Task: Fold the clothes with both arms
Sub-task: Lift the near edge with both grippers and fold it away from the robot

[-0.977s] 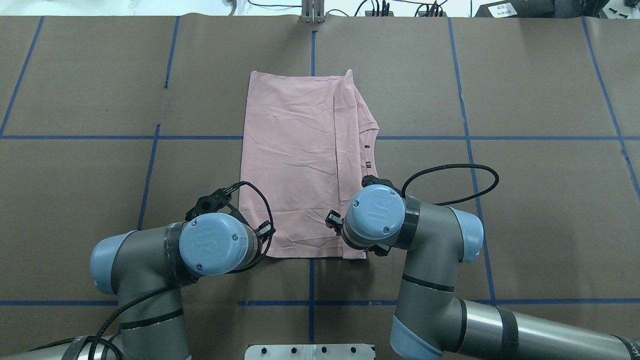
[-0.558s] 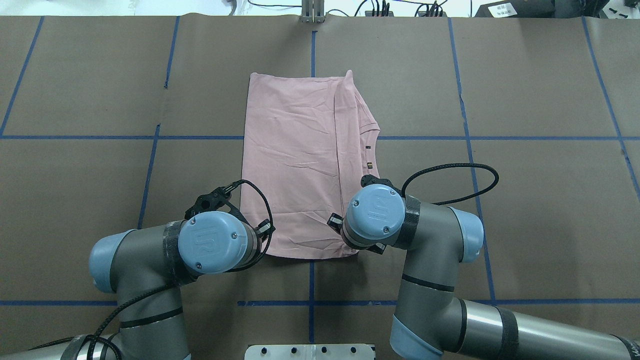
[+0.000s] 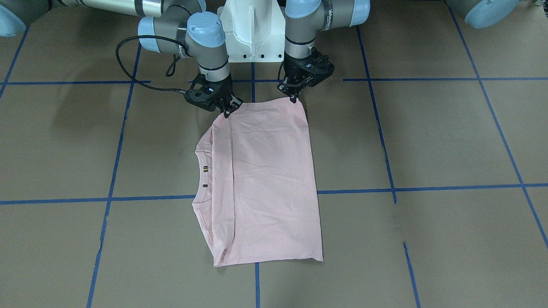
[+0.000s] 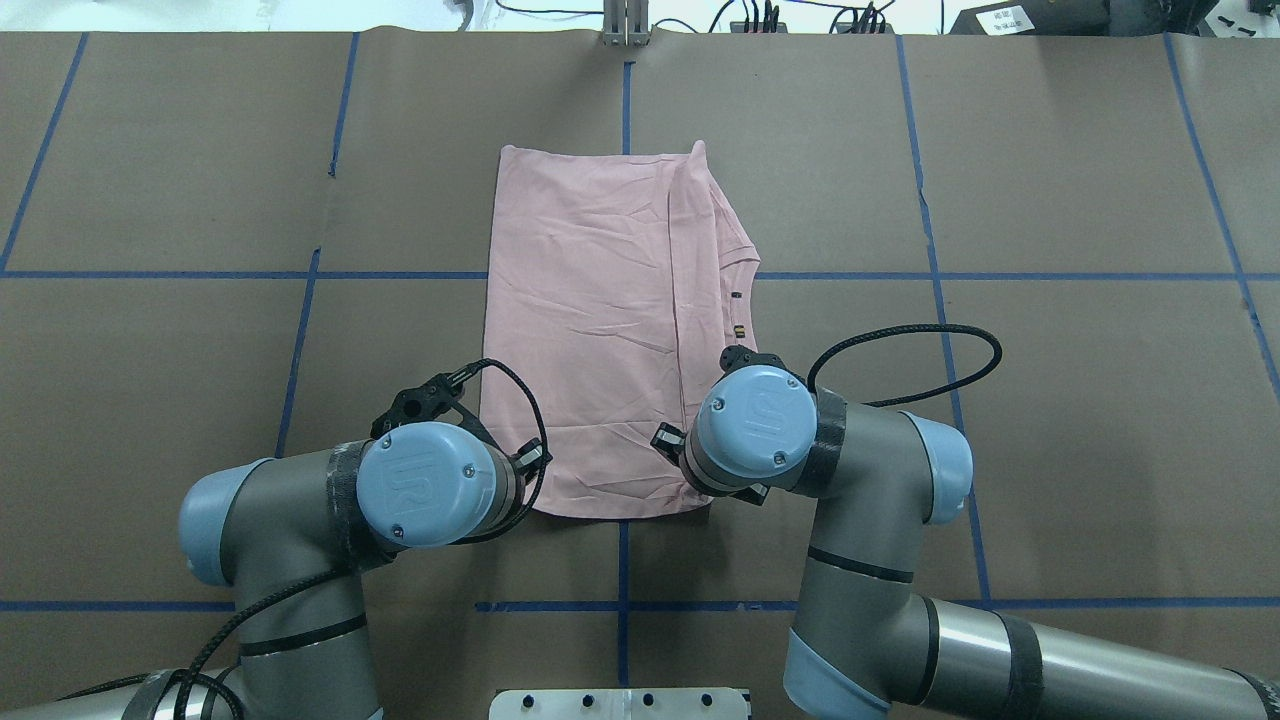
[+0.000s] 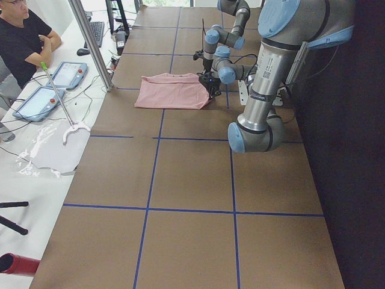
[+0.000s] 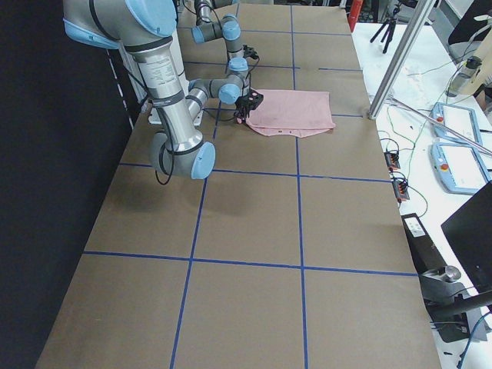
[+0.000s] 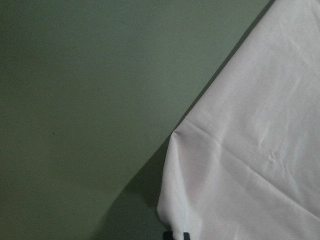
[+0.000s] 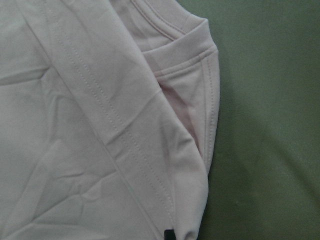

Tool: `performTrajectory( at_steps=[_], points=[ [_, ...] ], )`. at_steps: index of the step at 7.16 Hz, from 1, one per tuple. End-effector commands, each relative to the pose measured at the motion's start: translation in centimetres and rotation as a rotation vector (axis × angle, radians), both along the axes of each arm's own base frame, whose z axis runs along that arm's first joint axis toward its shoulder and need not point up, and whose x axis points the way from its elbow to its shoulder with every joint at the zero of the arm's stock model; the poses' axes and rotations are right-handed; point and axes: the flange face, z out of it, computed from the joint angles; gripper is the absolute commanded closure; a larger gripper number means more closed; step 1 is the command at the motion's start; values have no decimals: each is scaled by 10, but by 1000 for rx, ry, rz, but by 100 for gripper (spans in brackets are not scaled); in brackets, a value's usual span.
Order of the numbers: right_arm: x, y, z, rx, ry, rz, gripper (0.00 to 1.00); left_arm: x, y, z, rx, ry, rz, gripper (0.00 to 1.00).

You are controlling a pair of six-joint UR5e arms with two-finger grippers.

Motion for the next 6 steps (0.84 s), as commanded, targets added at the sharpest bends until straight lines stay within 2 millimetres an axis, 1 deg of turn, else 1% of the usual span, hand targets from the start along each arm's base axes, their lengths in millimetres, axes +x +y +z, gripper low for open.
performTrajectory(
  at_steps=[1, 2, 3, 4, 5, 6],
  points=[
    [33, 8, -6, 25, -64, 2, 100, -6, 6, -10, 38, 13, 43, 100],
    [50, 15, -9, 27, -84, -4, 100, -12, 14, -16, 62, 26, 67, 100],
    [64, 21, -8, 29, -97, -8, 100, -11, 32, -23, 69, 41, 100, 100],
    [74, 29, -19, 36, -124, -13, 100, -13, 56, -32, 71, 50, 140, 100],
    [86, 42, -17, 36, -132, -25, 100, -30, 84, -50, 72, 64, 181, 100],
    [106, 61, -20, 42, -156, -48, 100, -49, 107, -66, 71, 73, 217, 100]
  ],
)
